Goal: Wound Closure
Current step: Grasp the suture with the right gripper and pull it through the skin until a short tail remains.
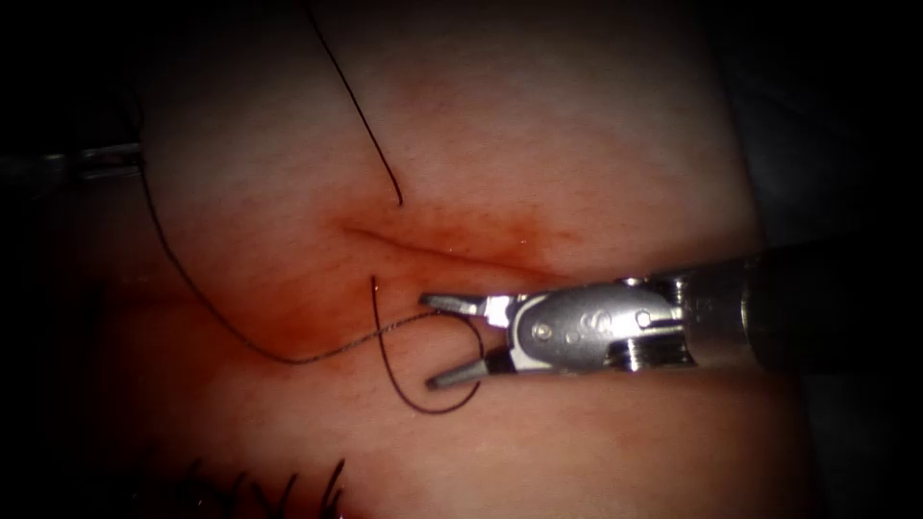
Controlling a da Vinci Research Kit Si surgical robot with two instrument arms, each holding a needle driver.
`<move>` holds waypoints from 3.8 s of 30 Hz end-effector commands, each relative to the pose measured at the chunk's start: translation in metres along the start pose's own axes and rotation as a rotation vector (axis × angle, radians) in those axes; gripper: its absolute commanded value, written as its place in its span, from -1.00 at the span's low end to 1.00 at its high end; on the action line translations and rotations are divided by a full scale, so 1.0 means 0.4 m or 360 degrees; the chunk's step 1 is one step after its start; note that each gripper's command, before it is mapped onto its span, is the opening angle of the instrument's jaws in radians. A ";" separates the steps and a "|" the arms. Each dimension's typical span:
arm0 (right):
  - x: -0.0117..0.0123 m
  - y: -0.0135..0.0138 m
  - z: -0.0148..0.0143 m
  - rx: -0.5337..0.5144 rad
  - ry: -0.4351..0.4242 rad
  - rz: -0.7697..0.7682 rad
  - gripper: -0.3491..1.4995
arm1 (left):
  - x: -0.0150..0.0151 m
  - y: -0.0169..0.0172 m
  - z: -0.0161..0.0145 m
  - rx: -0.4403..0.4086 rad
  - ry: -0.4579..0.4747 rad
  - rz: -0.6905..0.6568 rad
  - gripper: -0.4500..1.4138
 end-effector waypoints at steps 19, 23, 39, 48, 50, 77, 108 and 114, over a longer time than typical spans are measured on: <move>0.0020 -0.0019 -0.0102 0.0047 0.0040 0.0052 0.98 | -0.0097 -0.0051 -0.0069 0.0100 -0.0074 -0.0046 -1.00; -0.0007 0.0002 -0.0079 0.0018 0.0035 0.0053 0.98 | -0.0093 -0.0050 -0.0065 0.0103 -0.0078 -0.0038 -1.00; -0.0158 0.0098 0.0180 -0.0066 -0.0061 -0.0145 0.85 | -0.0023 0.0010 -0.0017 0.0045 -0.0025 0.0006 -1.00; -0.0241 0.0092 0.0270 -0.0042 -0.0147 -0.0220 0.85 | 0.0001 0.0028 -0.0034 0.0020 -0.0012 0.0021 -1.00; -0.0237 0.0090 0.0278 -0.0036 -0.0141 -0.0220 0.82 | 0.0005 0.0035 -0.0031 0.0004 -0.0008 0.0029 -1.00; -0.0026 -0.0252 0.0128 0.0064 -0.0155 -0.0299 -1.00 | 0.0032 0.0147 0.0023 -0.0390 0.0092 0.0199 -1.00; -0.0025 0.0019 0.0112 -0.0088 0.0001 -0.0265 0.80 | 0.0066 0.0216 0.0013 -0.0603 0.0143 0.0294 -1.00; -0.0085 0.0071 0.0153 -0.0119 -0.0017 -0.0282 0.78 | 0.0069 0.0219 0.0019 -0.0604 0.0140 0.0295 -1.00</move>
